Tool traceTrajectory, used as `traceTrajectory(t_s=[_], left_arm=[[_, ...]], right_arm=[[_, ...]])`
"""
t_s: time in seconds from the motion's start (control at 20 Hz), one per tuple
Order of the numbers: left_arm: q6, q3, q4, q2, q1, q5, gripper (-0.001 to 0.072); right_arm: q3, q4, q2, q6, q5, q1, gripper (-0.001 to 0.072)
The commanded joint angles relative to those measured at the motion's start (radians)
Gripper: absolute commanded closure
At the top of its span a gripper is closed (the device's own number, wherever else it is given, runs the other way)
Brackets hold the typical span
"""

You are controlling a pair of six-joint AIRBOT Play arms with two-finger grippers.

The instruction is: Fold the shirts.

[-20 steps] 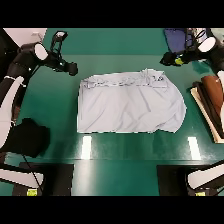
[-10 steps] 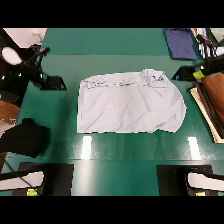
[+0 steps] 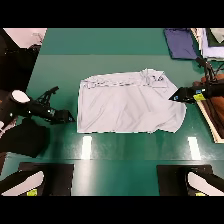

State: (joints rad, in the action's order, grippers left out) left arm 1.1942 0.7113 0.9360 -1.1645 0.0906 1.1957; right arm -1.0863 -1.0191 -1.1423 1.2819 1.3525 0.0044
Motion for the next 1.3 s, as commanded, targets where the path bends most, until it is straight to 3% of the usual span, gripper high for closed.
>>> traceTrajectory(t_s=[0.0, 0.3, 0.45, 0.6, 0.65, 0.75, 0.8, 0.95, 1.0, 1.05, 1.25], left_arm=[[-0.039, -0.09, -0.048, 0.013, 0.001, -0.056, 0.0086], [-0.095, -0.118, -0.115, 0.011, -0.087, -0.119, 0.0086], [-0.015, -0.118, -0.093, 0.011, -0.167, -0.167, 0.0086], [-0.015, -0.119, -0.091, 0.011, -0.173, -0.118, 0.0087], [-0.015, -0.119, -0.09, 0.011, -0.173, -0.099, 0.0113], [-0.016, -0.119, -0.091, 0.011, -0.173, -0.083, 0.0421], [-0.016, -0.119, -0.091, 0.011, -0.173, -0.085, 0.047], [-0.016, -0.119, -0.091, 0.011, -0.173, -0.083, 0.0472], [-0.016, -0.119, -0.091, 0.011, -0.173, -0.081, 0.0544], [-0.023, -0.119, -0.091, 0.011, -0.173, -0.076, 0.0686], [-0.014, -0.065, -0.08, 0.015, -0.169, -0.074, 0.0685]], right_arm=[[0.034, 0.007, 0.039, -0.002, -0.01, -0.001, 0.0285], [0.034, 0.008, 0.04, 0.0, -0.009, 0.0, 0.0285], [0.034, 0.008, 0.041, 0.0, -0.006, 0.0, 0.0285], [0.034, 0.008, 0.041, 0.0, -0.006, 0.0, 0.0285], [0.034, 0.008, 0.04, 0.0, -0.007, 0.0, 0.0285], [0.034, 0.008, 0.04, 0.0, -0.008, 0.0, 0.0285], [0.034, 0.008, 0.041, 0.0, -0.008, 0.0, 0.0285], [0.034, 0.008, 0.04, 0.0, -0.008, 0.0, 0.0284], [0.034, 0.008, 0.04, 0.0, -0.008, 0.0, 0.0284], [0.034, 0.008, 0.041, 0.0, -0.007, 0.0, 0.0285], [0.035, -0.002, 0.041, 0.0, 0.021, -0.012, 0.0284]])
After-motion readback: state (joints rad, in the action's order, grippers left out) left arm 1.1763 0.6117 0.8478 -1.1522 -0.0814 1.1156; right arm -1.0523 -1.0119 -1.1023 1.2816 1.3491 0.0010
